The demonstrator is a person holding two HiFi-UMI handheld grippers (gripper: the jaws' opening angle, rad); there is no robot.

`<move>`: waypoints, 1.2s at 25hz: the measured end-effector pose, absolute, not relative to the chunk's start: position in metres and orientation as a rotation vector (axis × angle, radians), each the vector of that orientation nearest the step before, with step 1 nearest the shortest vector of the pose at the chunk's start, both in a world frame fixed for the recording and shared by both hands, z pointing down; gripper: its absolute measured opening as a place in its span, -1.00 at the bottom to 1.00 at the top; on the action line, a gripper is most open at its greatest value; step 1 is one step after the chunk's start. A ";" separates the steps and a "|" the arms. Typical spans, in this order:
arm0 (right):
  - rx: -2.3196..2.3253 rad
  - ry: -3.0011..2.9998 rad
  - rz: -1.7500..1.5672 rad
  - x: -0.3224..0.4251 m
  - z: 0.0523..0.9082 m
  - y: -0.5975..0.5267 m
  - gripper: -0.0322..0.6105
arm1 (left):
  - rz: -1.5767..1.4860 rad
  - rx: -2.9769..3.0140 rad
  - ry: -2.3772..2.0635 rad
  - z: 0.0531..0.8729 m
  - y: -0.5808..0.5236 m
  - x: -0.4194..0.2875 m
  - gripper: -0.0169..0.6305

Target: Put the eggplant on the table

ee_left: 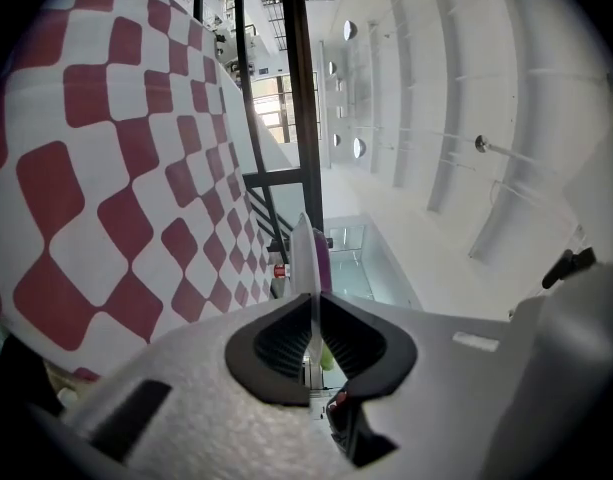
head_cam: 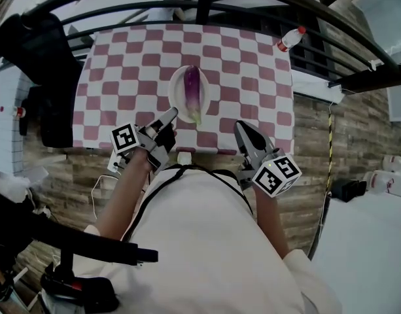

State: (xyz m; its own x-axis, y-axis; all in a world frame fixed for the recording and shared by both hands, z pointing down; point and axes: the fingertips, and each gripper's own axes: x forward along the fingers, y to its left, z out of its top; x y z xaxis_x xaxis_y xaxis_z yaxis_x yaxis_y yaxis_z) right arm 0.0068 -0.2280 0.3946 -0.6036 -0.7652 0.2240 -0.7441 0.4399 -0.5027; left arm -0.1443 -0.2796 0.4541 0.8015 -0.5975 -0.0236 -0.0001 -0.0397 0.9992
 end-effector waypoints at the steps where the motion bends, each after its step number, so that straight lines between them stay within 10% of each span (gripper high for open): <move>1: -1.388 2.629 -0.892 0.005 0.395 -0.230 -0.88 | -0.511 1.552 -0.488 0.455 -0.282 -0.146 -0.84; 30: -1.410 2.704 -1.046 0.048 0.455 -0.257 -0.88 | -0.464 1.564 -0.362 0.535 -0.326 -0.068 -0.84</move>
State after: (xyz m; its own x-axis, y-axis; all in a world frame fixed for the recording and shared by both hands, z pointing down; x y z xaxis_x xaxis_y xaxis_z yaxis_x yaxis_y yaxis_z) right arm 0.0477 -0.2567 0.4548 -0.6148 -0.7057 0.3522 -0.7590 0.4080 -0.5074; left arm -0.0677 -0.3257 0.5354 0.8636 -0.4992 -0.0709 0.0536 -0.0488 0.9974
